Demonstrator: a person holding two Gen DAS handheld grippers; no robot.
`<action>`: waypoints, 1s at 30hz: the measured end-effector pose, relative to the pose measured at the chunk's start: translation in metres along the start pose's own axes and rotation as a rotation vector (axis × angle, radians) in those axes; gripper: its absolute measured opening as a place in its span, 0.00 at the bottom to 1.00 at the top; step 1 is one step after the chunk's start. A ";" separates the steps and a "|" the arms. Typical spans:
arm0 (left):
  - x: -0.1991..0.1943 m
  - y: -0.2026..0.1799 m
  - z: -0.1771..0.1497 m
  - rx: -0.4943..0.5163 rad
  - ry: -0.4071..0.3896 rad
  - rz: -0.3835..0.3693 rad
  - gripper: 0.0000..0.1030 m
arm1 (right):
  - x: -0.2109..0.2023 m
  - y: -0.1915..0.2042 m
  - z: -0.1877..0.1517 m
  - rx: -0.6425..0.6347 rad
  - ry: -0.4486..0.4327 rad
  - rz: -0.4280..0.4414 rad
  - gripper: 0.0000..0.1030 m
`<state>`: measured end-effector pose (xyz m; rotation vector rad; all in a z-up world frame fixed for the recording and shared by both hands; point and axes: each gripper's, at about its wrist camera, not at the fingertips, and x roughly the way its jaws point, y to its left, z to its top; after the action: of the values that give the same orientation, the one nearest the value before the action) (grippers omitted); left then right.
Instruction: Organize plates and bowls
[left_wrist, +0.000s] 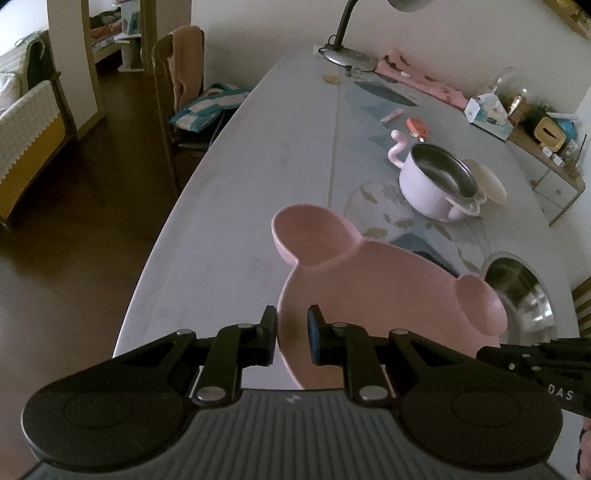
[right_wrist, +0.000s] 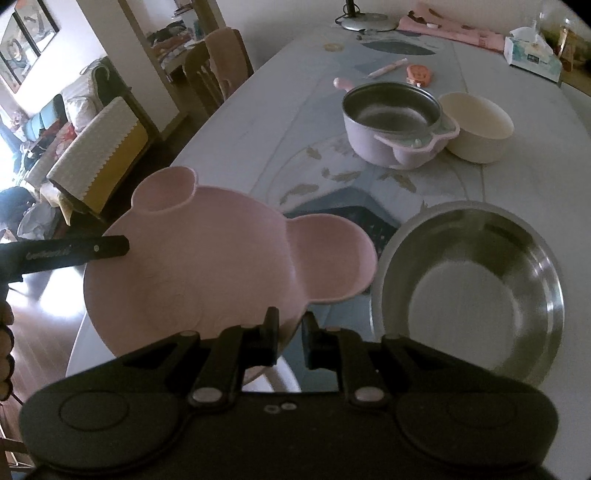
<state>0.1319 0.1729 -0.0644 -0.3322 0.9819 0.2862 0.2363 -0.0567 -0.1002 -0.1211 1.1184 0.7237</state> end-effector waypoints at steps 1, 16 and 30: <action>-0.003 0.001 -0.004 0.001 -0.001 -0.003 0.16 | -0.002 0.002 -0.004 -0.001 -0.003 0.000 0.13; -0.014 -0.001 -0.068 0.023 0.033 -0.034 0.16 | -0.016 0.010 -0.054 -0.039 0.008 -0.019 0.13; -0.005 0.003 -0.108 0.032 0.088 -0.027 0.16 | -0.005 0.015 -0.080 -0.090 0.041 -0.041 0.11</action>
<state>0.0463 0.1319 -0.1164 -0.3311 1.0665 0.2328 0.1643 -0.0829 -0.1287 -0.2361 1.1197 0.7377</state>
